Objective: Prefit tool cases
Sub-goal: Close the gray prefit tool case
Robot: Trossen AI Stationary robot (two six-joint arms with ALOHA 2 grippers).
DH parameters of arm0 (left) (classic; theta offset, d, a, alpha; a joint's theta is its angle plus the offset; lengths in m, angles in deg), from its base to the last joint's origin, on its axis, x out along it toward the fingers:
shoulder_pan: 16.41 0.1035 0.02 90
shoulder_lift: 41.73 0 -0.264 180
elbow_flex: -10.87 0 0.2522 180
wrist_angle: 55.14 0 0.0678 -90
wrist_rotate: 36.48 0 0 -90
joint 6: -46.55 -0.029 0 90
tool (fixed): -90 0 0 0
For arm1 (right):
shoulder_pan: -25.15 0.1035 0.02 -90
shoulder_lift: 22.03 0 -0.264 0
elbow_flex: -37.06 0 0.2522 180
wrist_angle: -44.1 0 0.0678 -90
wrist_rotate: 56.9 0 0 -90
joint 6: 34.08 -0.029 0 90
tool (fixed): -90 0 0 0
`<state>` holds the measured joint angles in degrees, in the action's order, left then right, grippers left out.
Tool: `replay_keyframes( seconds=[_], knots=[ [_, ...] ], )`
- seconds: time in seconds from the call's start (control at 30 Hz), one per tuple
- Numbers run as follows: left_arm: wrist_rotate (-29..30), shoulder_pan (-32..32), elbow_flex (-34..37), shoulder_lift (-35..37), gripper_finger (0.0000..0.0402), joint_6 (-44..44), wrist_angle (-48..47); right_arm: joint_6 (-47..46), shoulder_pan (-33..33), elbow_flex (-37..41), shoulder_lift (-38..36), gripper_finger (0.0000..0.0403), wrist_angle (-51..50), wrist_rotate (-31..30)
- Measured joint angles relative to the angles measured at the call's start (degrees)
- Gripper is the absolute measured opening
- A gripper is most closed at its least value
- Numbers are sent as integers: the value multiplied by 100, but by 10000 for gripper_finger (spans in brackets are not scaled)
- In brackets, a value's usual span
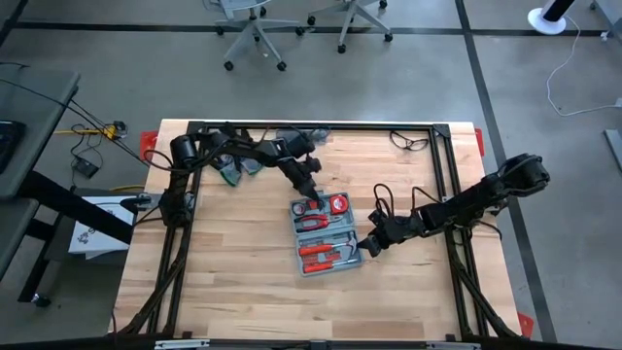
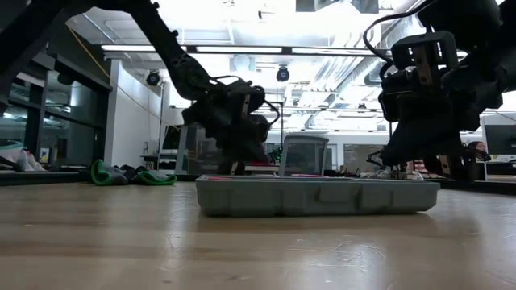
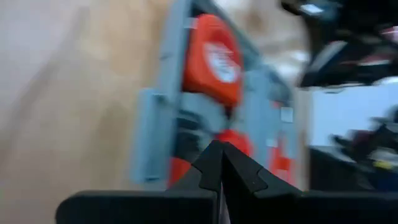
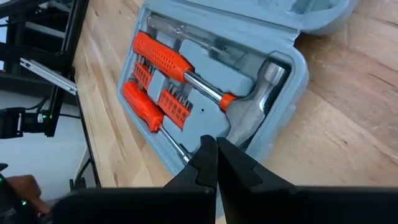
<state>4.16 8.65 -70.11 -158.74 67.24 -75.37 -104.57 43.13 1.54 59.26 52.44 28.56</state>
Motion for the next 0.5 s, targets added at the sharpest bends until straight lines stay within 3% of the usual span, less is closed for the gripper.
replay_keyframes(
  seconds=[0.07,0.2,0.5],
  knots=[
    [-404,15,-4,2,0,308,212,0,0,0,0,0,0,1],
    [-675,13,-4,4,0,1034,435,0,0,0,0,0,0,0],
    [-1462,-44,-7,4,0,1218,1328,-191,0,0,0,0,2,-348]
  ],
)
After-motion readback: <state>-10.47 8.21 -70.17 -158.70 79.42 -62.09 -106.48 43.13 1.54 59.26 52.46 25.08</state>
